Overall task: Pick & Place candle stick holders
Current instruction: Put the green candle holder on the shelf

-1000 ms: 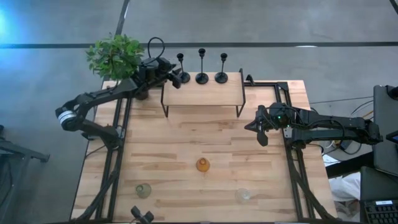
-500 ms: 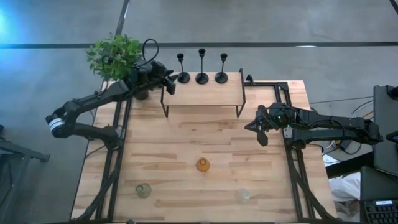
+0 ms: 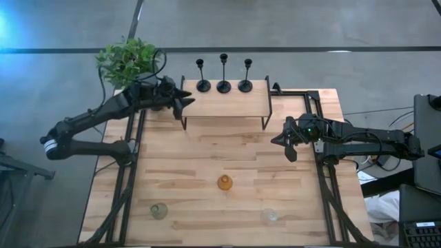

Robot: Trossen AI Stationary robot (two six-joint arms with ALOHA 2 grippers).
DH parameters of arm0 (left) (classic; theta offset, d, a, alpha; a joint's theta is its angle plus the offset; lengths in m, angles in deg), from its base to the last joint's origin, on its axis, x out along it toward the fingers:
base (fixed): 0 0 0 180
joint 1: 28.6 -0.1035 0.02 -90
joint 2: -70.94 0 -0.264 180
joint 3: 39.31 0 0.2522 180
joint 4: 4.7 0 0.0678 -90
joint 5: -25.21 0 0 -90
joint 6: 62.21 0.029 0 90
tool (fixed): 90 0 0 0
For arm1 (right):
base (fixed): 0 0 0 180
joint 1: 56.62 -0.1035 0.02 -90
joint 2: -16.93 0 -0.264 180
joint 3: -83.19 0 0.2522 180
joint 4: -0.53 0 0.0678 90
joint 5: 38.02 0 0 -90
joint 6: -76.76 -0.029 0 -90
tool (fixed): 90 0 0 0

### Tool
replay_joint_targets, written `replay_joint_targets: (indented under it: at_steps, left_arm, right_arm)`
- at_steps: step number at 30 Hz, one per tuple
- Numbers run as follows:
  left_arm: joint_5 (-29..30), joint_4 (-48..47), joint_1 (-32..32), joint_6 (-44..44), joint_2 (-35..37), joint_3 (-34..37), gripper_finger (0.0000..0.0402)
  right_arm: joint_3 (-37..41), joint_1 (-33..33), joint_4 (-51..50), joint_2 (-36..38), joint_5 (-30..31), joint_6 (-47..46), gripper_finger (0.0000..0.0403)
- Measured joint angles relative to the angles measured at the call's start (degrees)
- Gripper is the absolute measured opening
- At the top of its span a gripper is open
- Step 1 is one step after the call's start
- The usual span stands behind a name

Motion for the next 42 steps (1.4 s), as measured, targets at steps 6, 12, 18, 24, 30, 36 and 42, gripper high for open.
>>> replay_joint_targets:
  at_steps: [6,12,18,24,30,36,42]
  left_arm:
    - [-2.8,-6.7,3.2,-0.1,4.9,0.0,0.0170]
    - [-6.7,-11.1,6.7,-0.9,9.3,0.0,0.0170]
    - [-11.9,-20.2,10.3,-1.9,13.2,0.0,0.0170]
    - [-12.5,-33.4,15.5,-5.3,16.7,0.0,0.0168]
    - [-9.9,-41.9,22.3,-13.9,17.8,0.0,0.0167]
    - [-2.0,-47.3,33.1,-22.0,17.2,0.4,0.0167]
    - [6.5,-47.3,48.9,-33.3,16.4,4.1,0.0167]
  right_arm:
    - [0.0,0.0,0.0,0.0,0.0,0.0,0.0013]
    - [0.0,0.0,0.0,0.0,0.0,0.0,0.0013]
    - [0.0,0.0,0.0,0.0,0.0,0.0,0.0013]
    - [0.0,0.0,0.0,0.0,0.0,0.0,0.0013]
    - [0.0,0.0,0.0,0.0,0.0,0.0,0.0013]
    - [0.0,0.0,0.0,0.0,0.0,0.0,0.0013]
    - [0.0,0.0,0.0,0.0,0.0,0.0,0.0013]
